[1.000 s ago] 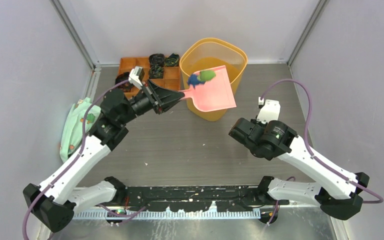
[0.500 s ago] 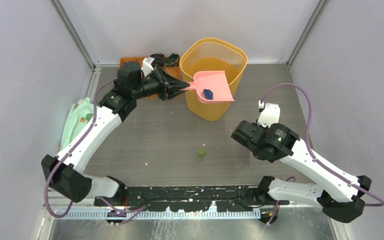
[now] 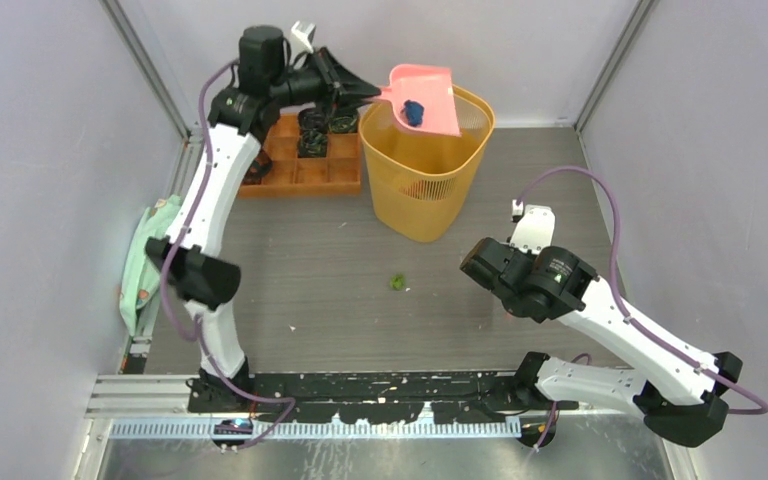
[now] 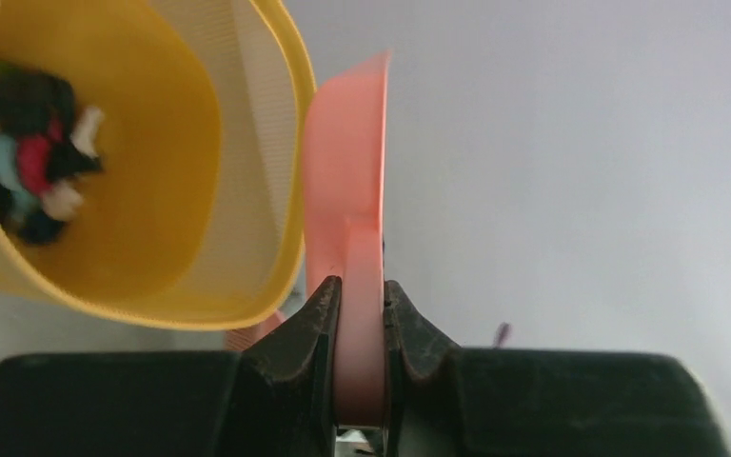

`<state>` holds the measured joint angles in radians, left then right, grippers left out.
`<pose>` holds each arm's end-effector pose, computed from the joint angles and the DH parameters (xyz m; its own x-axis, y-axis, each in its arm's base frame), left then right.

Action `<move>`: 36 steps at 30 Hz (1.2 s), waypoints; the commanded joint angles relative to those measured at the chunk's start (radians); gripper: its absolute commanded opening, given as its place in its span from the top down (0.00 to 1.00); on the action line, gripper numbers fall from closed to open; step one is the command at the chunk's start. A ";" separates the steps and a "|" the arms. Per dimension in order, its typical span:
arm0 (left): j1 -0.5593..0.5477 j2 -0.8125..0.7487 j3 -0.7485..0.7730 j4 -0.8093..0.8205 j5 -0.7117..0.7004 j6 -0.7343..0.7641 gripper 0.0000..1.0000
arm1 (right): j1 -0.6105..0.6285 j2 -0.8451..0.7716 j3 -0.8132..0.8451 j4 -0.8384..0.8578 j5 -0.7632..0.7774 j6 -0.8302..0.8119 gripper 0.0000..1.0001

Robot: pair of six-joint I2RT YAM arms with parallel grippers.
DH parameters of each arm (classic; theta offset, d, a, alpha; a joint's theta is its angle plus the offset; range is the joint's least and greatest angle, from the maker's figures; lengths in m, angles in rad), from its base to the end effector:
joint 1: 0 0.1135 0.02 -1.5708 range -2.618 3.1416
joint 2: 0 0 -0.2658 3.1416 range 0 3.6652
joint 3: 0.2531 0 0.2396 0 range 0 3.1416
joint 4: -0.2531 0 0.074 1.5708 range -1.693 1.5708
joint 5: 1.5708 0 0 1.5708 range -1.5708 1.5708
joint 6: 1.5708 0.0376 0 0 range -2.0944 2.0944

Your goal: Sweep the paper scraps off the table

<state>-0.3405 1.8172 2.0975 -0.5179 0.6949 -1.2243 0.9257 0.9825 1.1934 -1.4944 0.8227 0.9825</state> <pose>0.3606 -0.1533 0.4689 -0.8684 -0.4588 -0.1883 0.0777 0.2492 -0.9653 0.0912 0.0753 0.3463 -0.6683 0.0531 -0.7420 0.2474 0.9565 -0.1544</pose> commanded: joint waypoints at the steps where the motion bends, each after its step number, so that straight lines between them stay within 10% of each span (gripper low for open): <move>1: 0.000 0.187 0.489 -0.429 0.024 0.310 1.00 | -0.005 -0.002 -0.011 0.046 0.000 -0.022 0.99; 4: 0.000 0.306 0.671 -0.603 -0.068 0.460 0.99 | -0.008 -0.002 -0.036 0.082 -0.017 -0.031 1.00; 13: -0.021 0.202 0.424 -0.512 -0.298 0.691 0.99 | -0.010 0.017 -0.087 0.154 -0.057 -0.039 0.99; 24: -0.017 0.071 0.404 0.015 -0.034 0.479 1.00 | -0.010 0.040 -0.115 0.185 -0.071 -0.039 0.99; 28: -0.012 -0.024 0.379 -0.052 -0.012 0.428 0.99 | -0.009 0.034 -0.099 0.182 -0.059 -0.040 1.00; 36: -0.012 -0.591 -0.197 -0.171 -0.085 0.456 1.00 | -0.009 0.043 -0.037 0.212 -0.032 -0.110 1.00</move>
<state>-0.3576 1.4532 2.0613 -0.6449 0.6209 -0.7559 0.9203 1.0294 1.0916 -1.3224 0.7460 0.9150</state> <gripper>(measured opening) 0.178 0.182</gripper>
